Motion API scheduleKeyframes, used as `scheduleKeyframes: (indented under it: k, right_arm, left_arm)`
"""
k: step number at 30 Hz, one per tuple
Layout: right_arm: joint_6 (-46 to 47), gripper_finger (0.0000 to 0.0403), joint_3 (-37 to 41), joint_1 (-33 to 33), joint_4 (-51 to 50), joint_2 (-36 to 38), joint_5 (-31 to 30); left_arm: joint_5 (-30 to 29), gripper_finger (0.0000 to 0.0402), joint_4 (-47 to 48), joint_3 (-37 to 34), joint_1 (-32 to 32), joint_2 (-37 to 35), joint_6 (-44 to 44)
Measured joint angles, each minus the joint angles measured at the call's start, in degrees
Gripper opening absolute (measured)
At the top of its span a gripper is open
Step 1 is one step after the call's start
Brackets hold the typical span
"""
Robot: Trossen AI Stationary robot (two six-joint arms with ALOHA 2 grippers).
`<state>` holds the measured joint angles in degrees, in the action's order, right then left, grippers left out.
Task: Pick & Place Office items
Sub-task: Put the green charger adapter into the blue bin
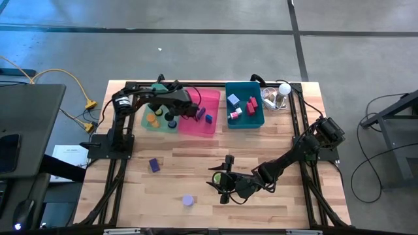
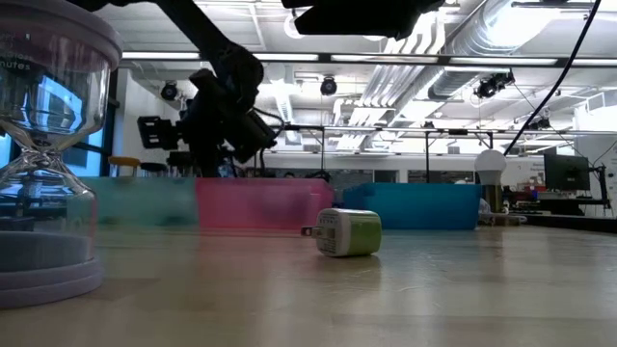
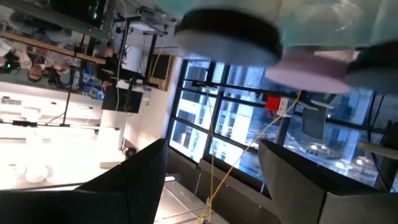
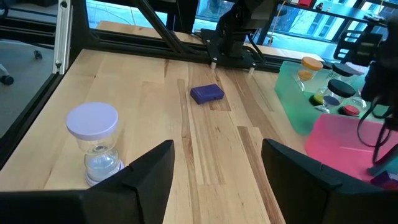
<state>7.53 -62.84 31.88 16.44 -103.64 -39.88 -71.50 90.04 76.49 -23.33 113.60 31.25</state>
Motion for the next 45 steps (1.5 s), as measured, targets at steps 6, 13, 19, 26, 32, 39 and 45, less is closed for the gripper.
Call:
scheduleKeyframes:
  k: [6, 13, 19, 26, 32, 39, 45]
  right_arm:
    - [0.0, 0.0231, 0.0, 0.0, 0.1, 0.0, 0.0]
    - [0.0, 0.0231, 0.0, 0.0, 1.0, 0.0, 0.0]
    - [-0.6, 0.0231, 0.0, 0.0, 4.2, 0.0, -0.3]
    - [-3.9, 0.0231, 0.0, 0.3, 8.7, 0.0, -0.1]
    - [-4.2, 0.0231, 0.0, 0.4, 9.7, 0.0, 2.5]
    - [-4.3, 0.0231, 0.0, 0.9, 14.3, 0.0, 2.8]
    - [-0.7, 0.0231, 0.0, 1.9, 15.5, 0.0, 2.8]
  left_arm:
    - [0.0, 0.0246, 0.0, 0.0, 0.0, -5.2, -0.1]
    - [-0.6, 0.0246, 0.0, 0.0, 2.5, -14.2, -0.8]
    - [-0.4, 0.0246, 0.0, 0.0, 9.6, -22.0, -10.1]
    - [5.7, 0.0246, 0.0, 0.0, 24.2, -30.3, -26.8]
    - [27.0, 0.0246, -0.1, 0.0, 35.8, -36.8, -42.8]
    - [41.4, 0.0246, 0.0, 0.0, 47.4, -42.4, -59.8]
    - [43.3, 0.0246, -0.6, 0.0, 58.3, -45.0, -77.1]
